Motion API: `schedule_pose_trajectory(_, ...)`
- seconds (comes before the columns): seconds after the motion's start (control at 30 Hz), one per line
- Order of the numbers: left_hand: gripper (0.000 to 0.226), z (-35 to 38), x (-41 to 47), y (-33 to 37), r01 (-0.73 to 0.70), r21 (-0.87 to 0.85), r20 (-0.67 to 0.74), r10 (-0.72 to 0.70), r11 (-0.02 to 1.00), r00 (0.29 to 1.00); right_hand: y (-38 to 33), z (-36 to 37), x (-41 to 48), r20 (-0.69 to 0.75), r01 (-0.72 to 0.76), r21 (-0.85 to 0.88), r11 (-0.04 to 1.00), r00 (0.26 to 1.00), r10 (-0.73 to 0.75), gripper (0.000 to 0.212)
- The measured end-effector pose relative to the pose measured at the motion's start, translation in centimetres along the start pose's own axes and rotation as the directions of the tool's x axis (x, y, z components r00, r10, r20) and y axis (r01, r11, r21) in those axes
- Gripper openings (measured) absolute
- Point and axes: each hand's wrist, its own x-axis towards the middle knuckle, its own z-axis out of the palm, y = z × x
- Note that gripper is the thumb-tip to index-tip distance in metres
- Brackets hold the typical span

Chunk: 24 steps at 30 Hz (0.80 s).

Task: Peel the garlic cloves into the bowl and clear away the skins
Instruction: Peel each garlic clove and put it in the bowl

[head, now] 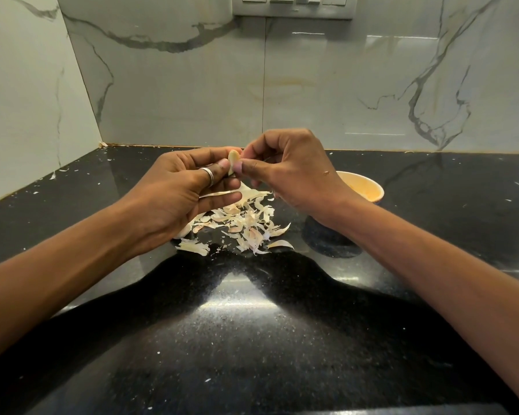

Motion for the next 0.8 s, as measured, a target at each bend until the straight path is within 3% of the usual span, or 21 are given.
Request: schedule_pose_trajectory(0.8,0.016,-0.06,0.11,-0.87,-0.147,0.235,-0.067,0.167,0.961,0.984,-0.16,0.14,-0.17,-0.001,-0.020,-0.041,0.999,1.000,0.020,0.012)
